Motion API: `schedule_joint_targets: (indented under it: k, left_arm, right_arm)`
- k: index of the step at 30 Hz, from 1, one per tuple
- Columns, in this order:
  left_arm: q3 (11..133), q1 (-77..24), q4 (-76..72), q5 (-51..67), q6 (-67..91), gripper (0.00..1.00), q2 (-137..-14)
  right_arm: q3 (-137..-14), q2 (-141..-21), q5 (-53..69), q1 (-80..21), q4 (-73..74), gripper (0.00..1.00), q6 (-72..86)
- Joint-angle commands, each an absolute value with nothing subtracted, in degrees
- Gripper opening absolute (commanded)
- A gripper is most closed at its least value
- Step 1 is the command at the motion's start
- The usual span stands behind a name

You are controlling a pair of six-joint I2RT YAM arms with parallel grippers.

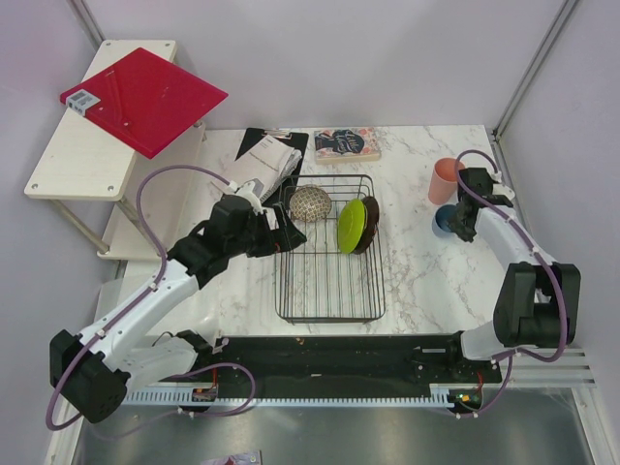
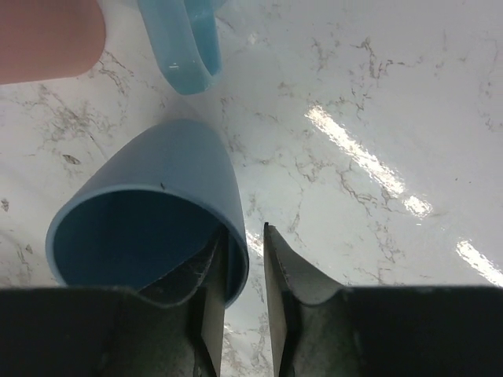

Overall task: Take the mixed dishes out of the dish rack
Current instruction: Place the cup at the center of the board.

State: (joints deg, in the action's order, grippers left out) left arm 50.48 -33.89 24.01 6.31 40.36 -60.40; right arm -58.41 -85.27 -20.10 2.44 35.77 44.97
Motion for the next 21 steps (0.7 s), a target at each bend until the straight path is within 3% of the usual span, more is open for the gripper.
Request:
schedule_joint_targets:
  k: [1, 21]
  left_arm:
    - [51.68, -34.10, 23.73, 6.24, 38.32, 0.99, -60.91]
    - [52.65, -34.28, 23.64, 6.68, 38.41, 0.99, -61.96]
  right_arm:
    - [-61.34, -81.30, -20.30, 2.55, 37.35, 0.33, 44.30]
    - [-64.16, -76.64, -19.25, 2.55, 39.11, 0.43, 43.24]
